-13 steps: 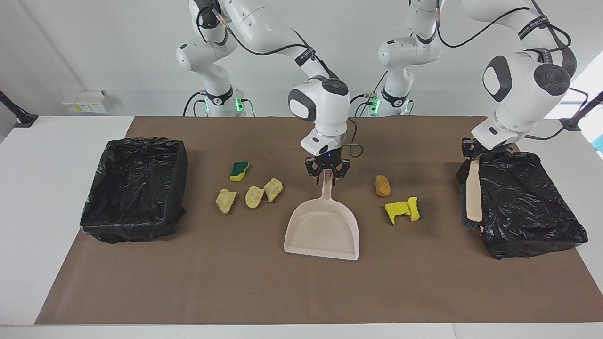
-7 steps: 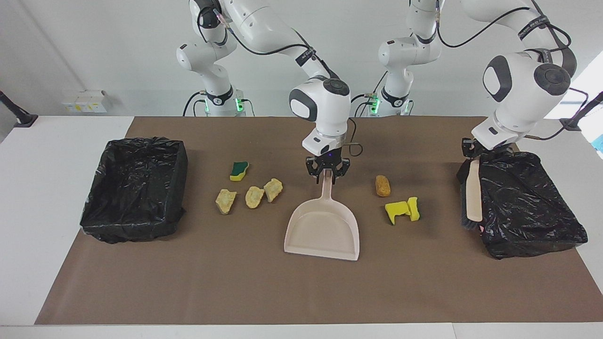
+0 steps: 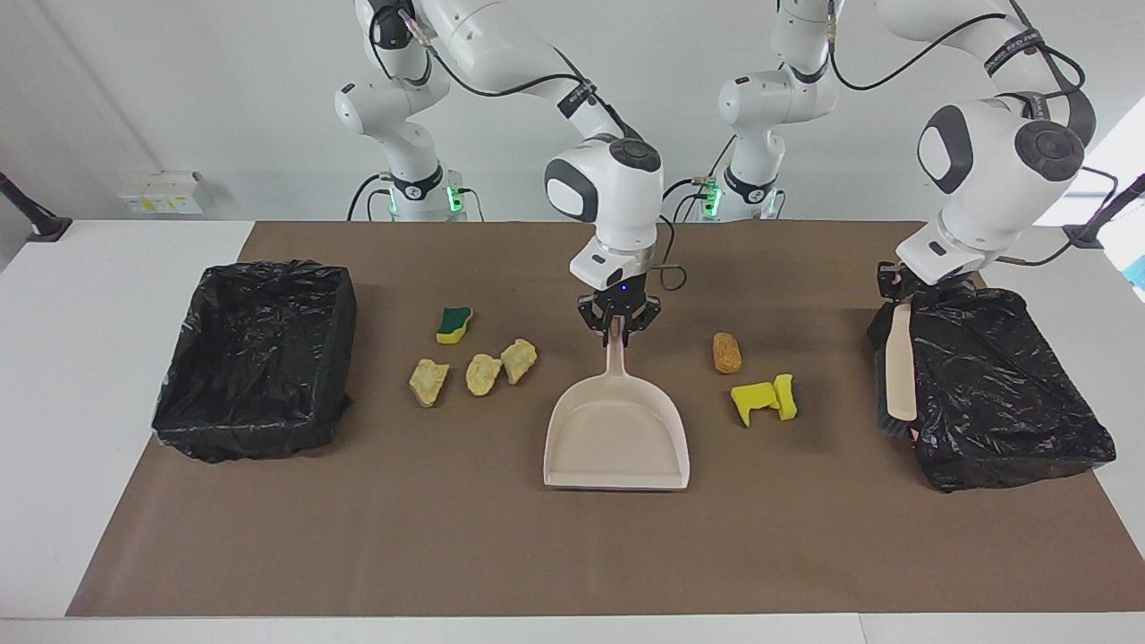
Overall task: Sweep and dump trash in bin
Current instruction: 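Grasp the pink dustpan handle with the right gripper and lift it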
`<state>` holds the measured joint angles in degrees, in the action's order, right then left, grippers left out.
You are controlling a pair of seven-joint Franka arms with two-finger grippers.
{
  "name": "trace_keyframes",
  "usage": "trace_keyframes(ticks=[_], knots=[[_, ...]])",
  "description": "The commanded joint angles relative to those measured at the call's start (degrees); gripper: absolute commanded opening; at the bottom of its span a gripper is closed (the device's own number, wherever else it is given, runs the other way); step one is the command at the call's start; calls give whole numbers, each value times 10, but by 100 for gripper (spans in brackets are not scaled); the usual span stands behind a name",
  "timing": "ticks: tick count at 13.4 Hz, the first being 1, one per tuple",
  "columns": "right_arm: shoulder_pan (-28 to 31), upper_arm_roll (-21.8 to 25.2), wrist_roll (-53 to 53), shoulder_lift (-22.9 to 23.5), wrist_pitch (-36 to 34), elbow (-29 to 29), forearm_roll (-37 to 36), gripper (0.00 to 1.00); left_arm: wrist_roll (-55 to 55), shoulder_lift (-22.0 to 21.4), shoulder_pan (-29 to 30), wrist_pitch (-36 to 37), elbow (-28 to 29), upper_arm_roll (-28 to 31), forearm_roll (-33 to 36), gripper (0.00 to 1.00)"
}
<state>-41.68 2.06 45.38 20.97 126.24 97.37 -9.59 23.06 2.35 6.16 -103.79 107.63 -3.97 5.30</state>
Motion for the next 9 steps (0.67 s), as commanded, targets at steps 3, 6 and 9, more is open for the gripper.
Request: trace_keyframes(ticks=[3,6,9], knots=[[55,-5,-275,-95,-141,11,50,0,-140,7,-4,-4,6,-7,0,0],[86,-5,-481,-110,-204,12,50,0,-225,24,-25,-12,17,-9,-14,0],[112,-6,-658,-110,-209,20,51,0,-254,18,-58,-17,65,-9,-14,0]])
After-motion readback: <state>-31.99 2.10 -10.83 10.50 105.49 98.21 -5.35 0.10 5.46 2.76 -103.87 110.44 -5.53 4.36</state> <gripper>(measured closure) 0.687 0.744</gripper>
